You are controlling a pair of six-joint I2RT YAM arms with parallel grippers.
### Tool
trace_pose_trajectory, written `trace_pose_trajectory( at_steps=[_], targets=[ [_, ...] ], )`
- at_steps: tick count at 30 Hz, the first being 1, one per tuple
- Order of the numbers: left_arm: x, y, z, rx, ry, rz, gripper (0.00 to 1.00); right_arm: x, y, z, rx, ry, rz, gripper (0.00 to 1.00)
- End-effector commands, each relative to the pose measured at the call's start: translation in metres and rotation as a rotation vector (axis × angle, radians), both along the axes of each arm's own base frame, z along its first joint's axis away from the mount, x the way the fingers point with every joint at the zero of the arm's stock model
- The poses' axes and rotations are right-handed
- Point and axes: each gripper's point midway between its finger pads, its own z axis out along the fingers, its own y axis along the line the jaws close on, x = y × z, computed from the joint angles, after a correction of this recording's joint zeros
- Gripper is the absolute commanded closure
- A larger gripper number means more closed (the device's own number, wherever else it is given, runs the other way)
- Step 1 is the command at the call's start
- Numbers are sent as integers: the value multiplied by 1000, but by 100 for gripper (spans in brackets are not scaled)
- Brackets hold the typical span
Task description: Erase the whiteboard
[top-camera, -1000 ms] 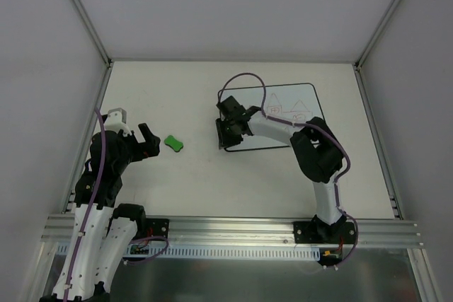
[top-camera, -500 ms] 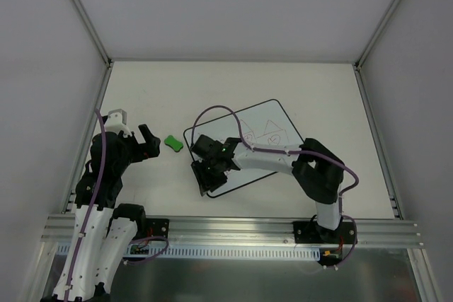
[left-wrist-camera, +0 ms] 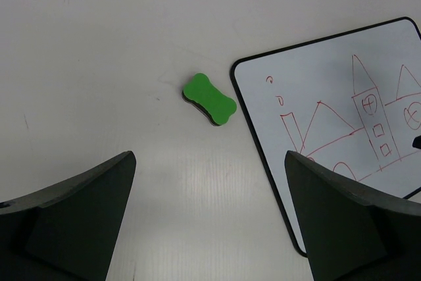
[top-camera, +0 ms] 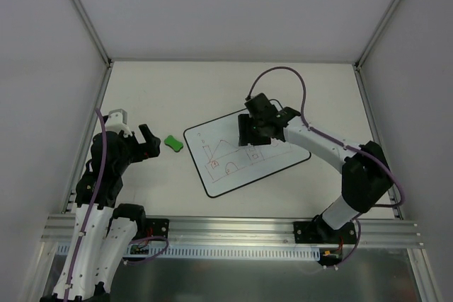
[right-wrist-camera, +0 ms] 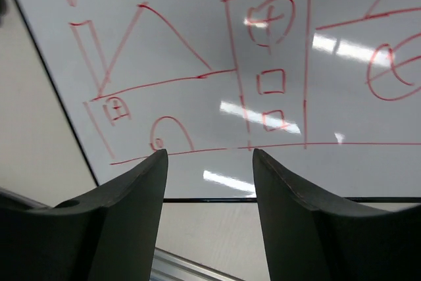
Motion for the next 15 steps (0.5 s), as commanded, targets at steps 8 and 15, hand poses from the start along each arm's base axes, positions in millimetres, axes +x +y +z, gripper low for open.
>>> trace_pose_trajectory(
  at_steps=[8,15],
  targets=[
    [6,-2,4,-12,-21,-9,1,-19,-36,-70,-107,150,-9,44],
    [6,-3,2,-13,-14,-11,1,-54,-38,-92,-140,234,-31,45]
  ],
)
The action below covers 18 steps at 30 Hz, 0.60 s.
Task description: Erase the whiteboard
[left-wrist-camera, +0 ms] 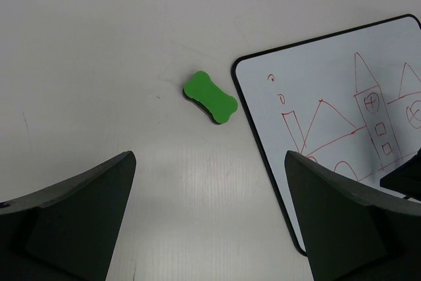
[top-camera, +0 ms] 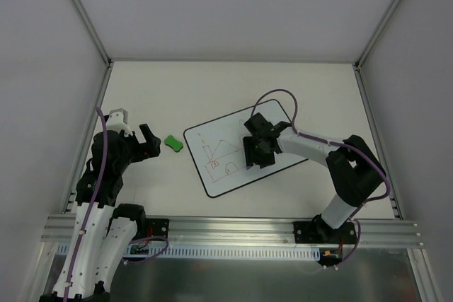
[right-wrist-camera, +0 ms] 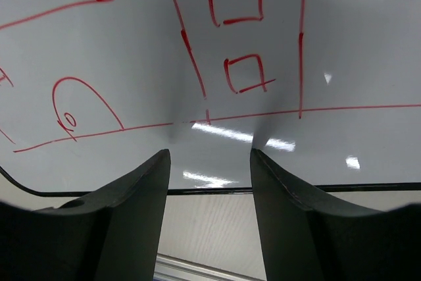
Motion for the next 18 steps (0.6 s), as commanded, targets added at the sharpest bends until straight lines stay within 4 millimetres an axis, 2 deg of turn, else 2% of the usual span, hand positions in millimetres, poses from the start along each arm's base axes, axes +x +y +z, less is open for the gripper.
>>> trace_pose_trajectory(
  at_steps=[1,8,13,18],
  targets=[
    [6,-3,7,-14,-30,-11,1,-24,9,-6,9,43,6,45],
    [5,-3,5,-13,-26,-9,1,-68,24,-22,-23,127,60,47],
    [5,-3,5,-13,-27,-9,1,-104,45,-19,2,184,129,47],
    [6,-3,2,-15,-15,-12,1,-113,63,-12,32,169,207,48]
  ],
)
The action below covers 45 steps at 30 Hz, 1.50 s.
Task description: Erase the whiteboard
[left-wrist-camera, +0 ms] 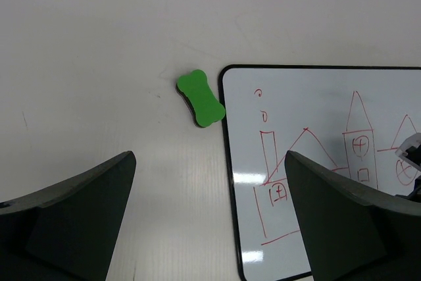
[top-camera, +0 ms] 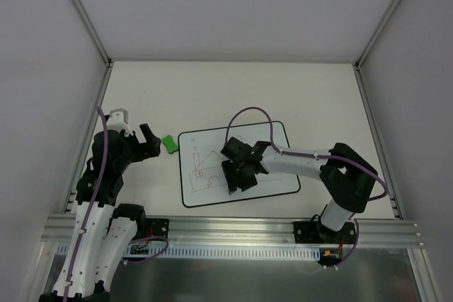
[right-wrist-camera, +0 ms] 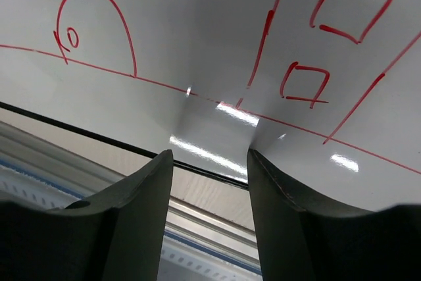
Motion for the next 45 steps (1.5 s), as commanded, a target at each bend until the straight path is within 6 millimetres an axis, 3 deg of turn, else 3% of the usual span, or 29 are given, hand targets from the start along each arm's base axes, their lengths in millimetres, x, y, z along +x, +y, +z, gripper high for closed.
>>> trace_pose_trajectory(
  at_steps=[1,7,10,11,14,16,18,19,21,22,25,28,36,45],
  targets=[
    [6,-4,3,-16,-19,-13,1,-19,11,1,7,62,35,48],
    [7,-5,-3,-22,9,-18,1,-24,30,13,47,34,100,49],
    [10,-7,-9,-33,46,-17,1,-2,26,32,71,-63,72,49],
    [12,-8,-14,-38,73,-19,1,11,22,49,98,-129,49,46],
    [18,-15,-18,-69,118,-36,1,53,-7,78,123,-254,-42,35],
    [22,-17,-13,-82,124,-34,1,82,-41,82,95,-295,-143,29],
    [26,-18,-15,-88,146,-29,1,98,-67,87,90,-323,-193,28],
    [28,-19,-11,-96,143,-26,1,114,-91,87,75,-329,-267,28],
    [31,-19,-13,-100,162,-23,1,126,-116,84,51,-339,-320,29],
    [32,-20,-13,-103,166,-21,1,134,-139,79,35,-326,-395,30],
    [33,-19,-21,-103,192,-11,1,137,-168,63,35,-253,-496,35],
    [34,-18,-27,-105,214,5,1,133,-183,50,33,-193,-567,38],
    [34,-19,-40,-117,268,8,1,122,-193,14,16,-90,-616,46],
    [32,-20,-53,-116,314,14,1,117,-189,-7,23,-31,-622,59]
  ],
)
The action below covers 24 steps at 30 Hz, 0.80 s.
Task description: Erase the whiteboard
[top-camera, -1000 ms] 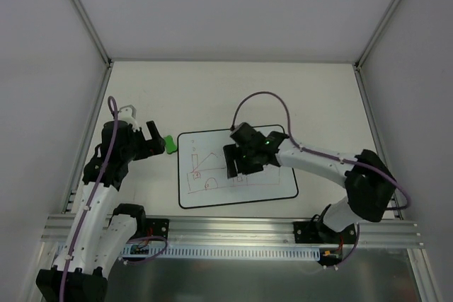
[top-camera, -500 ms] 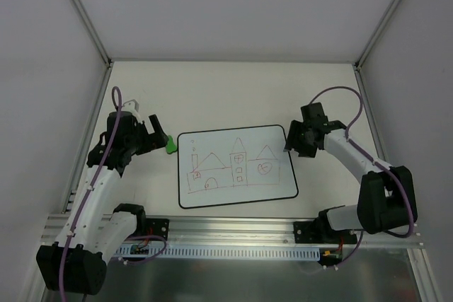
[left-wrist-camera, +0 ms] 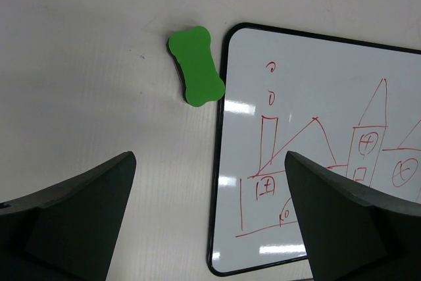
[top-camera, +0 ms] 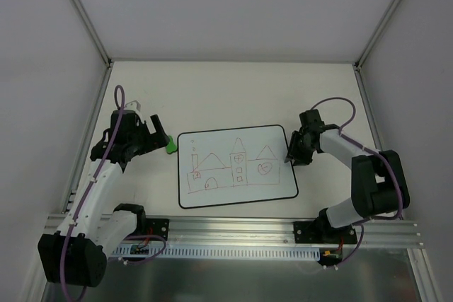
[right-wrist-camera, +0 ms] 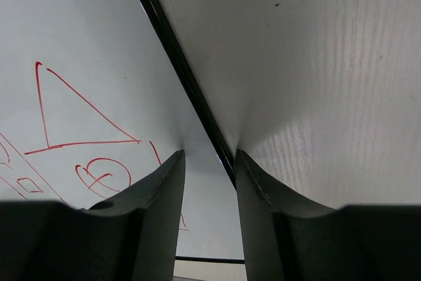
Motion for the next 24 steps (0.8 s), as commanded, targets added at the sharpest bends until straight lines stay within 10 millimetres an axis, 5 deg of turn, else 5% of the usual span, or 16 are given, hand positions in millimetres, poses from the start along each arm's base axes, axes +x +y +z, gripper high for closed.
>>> trace_pose_trajectory(
  at_steps=[1,8,24],
  targets=[
    [3,-3,2,-20,-5,-3,1,1,4,-3,29,-4,-4,61],
    [5,-4,-3,-27,25,8,1,-13,12,-9,49,9,8,76],
    [24,-3,-41,9,201,136,2,-38,39,-15,-20,0,127,91]
  ],
)
